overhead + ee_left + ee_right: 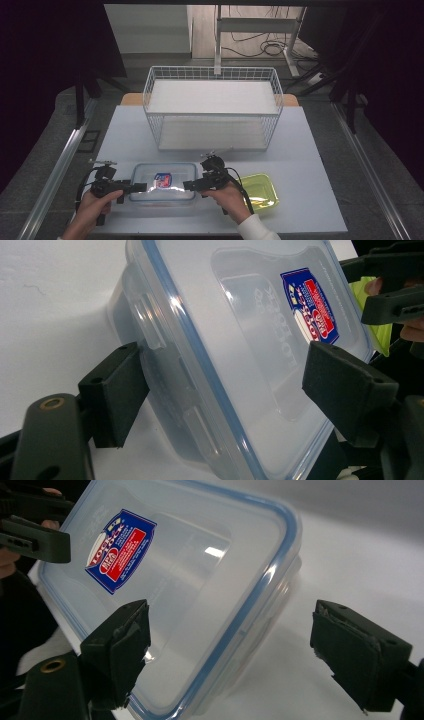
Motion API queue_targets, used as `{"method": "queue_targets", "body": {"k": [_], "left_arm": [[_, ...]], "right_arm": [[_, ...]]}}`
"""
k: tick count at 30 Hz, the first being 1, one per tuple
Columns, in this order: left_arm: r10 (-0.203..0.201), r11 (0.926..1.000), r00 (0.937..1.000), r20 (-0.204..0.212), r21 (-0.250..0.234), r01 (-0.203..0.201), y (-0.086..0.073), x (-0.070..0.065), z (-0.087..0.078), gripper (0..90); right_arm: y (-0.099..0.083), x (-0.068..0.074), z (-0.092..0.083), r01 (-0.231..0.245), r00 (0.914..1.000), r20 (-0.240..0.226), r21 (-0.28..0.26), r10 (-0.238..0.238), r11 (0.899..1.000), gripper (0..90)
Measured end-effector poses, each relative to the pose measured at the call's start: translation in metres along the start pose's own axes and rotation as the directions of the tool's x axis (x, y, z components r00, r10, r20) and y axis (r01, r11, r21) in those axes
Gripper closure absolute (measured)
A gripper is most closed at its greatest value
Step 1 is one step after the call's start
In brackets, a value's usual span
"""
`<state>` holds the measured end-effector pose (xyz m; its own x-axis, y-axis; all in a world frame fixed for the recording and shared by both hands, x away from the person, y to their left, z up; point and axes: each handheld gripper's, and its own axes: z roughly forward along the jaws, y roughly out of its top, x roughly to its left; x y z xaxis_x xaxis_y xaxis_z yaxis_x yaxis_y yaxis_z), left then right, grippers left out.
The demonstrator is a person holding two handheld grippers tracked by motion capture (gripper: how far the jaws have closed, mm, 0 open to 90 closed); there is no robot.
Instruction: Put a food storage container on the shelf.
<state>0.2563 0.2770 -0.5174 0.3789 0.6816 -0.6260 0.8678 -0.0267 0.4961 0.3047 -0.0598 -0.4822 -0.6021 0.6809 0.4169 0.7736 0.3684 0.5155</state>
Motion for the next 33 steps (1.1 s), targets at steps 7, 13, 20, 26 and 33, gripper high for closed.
{"method": "queue_targets", "body": {"k": [7, 13, 20, 26, 33], "left_arm": [[0.004, 1.0000, 1.0000, -0.003, 0.000, -0.004, 0.000, 0.000, 0.000, 19.7], [0.006, 1.0000, 1.0000, -0.005, -0.003, -0.006, 0.000, -0.001, 0.000, 19.6], [0.007, 1.0000, 1.0000, -0.006, -0.005, -0.007, 0.000, -0.001, 0.000, 19.5], [0.008, 0.9999, 1.0000, -0.002, -0.011, -0.008, -0.001, -0.001, 0.000, 19.5], [0.046, 0.9986, 0.9986, -0.026, -0.025, -0.047, -0.005, -0.007, -0.004, 21.2]], "right_arm": [[0.001, -0.003, 0.007, -0.035, 0.9990, -0.026, 0.026, 0.036, 0.999, 18.6], [0.004, -0.007, 0.015, -0.101, 0.9900, -0.093, 0.057, 0.106, 0.993, 18.9], [0.004, -0.007, 0.020, -0.130, 0.9845, -0.110, 0.062, 0.137, 0.989, 18.0], [0.001, -0.011, 0.013, -0.146, 0.9787, -0.135, 0.070, 0.155, 0.987, 29.4], [-0.004, -0.013, 0.005, -0.158, 0.9737, -0.159, 0.044, 0.163, 0.986, 38.2]]}}
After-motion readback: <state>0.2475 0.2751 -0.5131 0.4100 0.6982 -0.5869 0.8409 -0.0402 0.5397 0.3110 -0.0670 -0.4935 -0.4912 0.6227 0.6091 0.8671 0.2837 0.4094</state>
